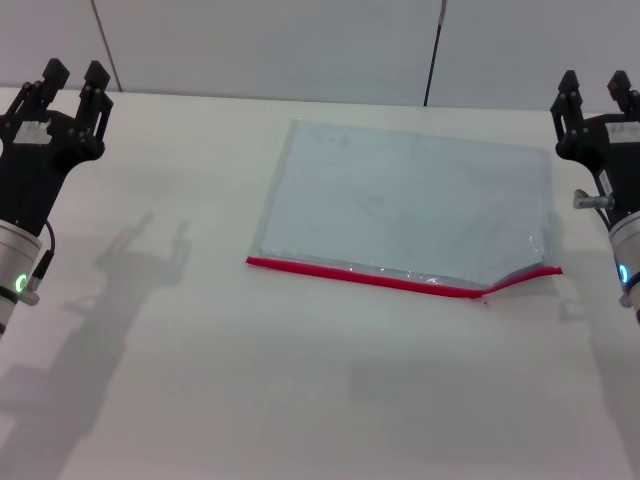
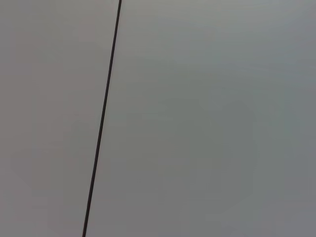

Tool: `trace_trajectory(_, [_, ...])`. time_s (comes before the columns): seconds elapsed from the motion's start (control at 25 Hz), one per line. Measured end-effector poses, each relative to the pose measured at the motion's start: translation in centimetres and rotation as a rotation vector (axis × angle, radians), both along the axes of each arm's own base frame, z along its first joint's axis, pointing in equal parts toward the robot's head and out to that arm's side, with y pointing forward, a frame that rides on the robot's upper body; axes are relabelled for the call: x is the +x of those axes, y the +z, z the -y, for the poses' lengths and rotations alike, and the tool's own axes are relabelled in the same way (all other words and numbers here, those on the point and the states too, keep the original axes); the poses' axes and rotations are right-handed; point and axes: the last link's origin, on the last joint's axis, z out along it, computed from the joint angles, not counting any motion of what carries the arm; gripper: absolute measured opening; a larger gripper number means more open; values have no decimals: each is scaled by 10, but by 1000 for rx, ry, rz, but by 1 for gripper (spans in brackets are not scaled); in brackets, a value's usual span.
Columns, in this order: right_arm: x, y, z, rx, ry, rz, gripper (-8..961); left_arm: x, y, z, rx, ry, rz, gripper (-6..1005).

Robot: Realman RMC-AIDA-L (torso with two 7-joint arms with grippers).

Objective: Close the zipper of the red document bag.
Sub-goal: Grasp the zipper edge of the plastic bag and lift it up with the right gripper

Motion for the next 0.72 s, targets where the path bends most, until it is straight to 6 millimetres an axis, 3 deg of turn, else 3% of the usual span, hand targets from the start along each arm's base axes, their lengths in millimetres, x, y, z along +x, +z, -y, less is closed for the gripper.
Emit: trace_trajectory(0.72, [-7,-12,-7,-106,-34,-40,528,-3,0,0,-5,13,-4,477])
